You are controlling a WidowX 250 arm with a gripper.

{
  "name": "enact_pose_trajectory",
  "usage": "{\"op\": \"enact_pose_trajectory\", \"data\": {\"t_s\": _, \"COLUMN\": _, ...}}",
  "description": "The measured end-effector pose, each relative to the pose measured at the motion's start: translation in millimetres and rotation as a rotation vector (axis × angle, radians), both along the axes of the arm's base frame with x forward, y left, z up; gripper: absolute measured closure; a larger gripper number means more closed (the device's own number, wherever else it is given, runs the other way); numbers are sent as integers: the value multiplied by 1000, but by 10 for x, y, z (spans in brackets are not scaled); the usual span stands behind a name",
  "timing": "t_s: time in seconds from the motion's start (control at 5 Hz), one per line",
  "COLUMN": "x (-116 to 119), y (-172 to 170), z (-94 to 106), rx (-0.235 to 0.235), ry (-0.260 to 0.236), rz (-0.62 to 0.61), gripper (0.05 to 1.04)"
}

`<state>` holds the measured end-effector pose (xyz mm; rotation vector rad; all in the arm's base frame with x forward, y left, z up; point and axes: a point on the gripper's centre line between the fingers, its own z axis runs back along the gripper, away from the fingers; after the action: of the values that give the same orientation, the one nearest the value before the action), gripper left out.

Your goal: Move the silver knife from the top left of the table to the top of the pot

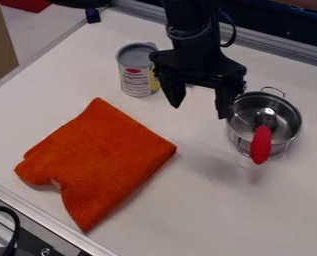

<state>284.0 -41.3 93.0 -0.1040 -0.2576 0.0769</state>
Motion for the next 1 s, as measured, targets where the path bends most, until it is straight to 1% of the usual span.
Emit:
{"op": "enact_pose_trajectory", "data": {"t_s": 0.2, "x": -21, "y": 3, "z": -80, "rx": 1, "ry": 27, "rz": 9, "gripper": 83}}
{"op": "enact_pose_trajectory", "data": {"t_s": 0.4, "x": 204, "y": 55, "z": -219, "rx": 22, "ry": 13, "rz": 109, "gripper": 83}}
{"op": "enact_pose_trajectory", "data": {"t_s": 0.6, "x": 428, "y": 72, "z": -238, "rx": 18, "ry": -13, "rz": 191, "gripper": 83}}
{"op": "enact_pose_trajectory", "data": {"t_s": 0.8, "x": 691, "y": 156, "z": -229, "rx": -20, "ry": -43, "rz": 382, "gripper": 83}}
{"op": "enact_pose_trajectory", "data": {"t_s": 1.0, "x": 976, "y": 239, "z": -233, "rx": -48, "ry": -81, "rz": 609, "gripper": 83}}
